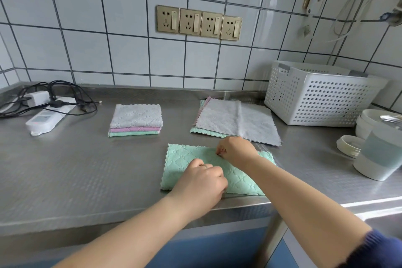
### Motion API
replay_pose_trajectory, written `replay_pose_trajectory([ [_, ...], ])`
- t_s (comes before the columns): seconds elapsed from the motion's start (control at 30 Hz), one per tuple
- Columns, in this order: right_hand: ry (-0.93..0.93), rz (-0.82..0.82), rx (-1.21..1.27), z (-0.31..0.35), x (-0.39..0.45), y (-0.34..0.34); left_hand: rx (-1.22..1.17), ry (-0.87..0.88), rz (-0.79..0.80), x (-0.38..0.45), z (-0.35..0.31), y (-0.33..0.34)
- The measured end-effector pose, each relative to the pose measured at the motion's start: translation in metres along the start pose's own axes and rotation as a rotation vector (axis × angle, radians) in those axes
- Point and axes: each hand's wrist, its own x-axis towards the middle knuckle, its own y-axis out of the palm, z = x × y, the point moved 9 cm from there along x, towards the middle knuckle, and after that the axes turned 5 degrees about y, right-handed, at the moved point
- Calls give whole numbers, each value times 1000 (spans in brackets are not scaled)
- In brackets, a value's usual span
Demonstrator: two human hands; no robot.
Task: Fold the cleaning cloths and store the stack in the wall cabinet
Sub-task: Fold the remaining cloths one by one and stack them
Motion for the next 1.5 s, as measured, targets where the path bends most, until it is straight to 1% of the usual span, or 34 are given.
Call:
replay_pose_trajectory([
  [0.2,10,73,-53,-7,-8,-4,0,11,-12,-20,18,-7],
  [0.4,6,142,-127,-15,-36,-3,3,-79,-109,-50,61,-22],
  [0.5,10,201,-156,-12,-47,2,-62,-184,-26,-51,82,-14],
  [0.6,-1,238,-127,-8,-57,2,-119,-224,38,-48,92,-11],
  [0.7,-93,164,-117,-6,-72,-6,-182,-228,60,-50,99,-8],
  [0.8,-304,-21,-74,-8,-96,-11,-281,-178,138,-59,93,-6],
  [0.83,-366,-54,-45,-9,-106,-10,-331,-138,182,-64,86,-5],
  [0.9,-447,-32,-25,-17,-122,0,-376,-42,278,-73,67,-5],
  [0.97,-466,26,-78,-24,-133,12,-329,34,341,-78,52,-4],
  [1.0,-492,16,-122,-24,-138,15,-291,63,352,-77,46,-5],
  [1.1,-581,-85,-238,-13,-148,20,-212,126,357,-70,32,-9],
  [1.17,-660,-147,-231,-2,-153,20,-217,167,366,-68,22,-9],
  [1.23,-707,-183,-186,3,-156,15,-216,185,427,-72,16,-2],
  [1.27,-704,-181,-109,4,-156,10,-203,192,452,-73,16,1],
  [1.33,-598,-121,172,-1,-151,-1,-199,193,446,-75,17,6],
  [1.37,-501,-93,335,-6,-146,-4,-215,199,378,-72,17,4],
  [1.4,-398,-84,465,-11,-140,-7,-247,197,270,-69,19,0],
  [1.43,-292,-106,527,-16,-134,-10,-307,169,164,-66,22,-6],
  [1.5,-110,-133,549,-24,-122,-12,-545,-4,83,-62,32,-12],
])
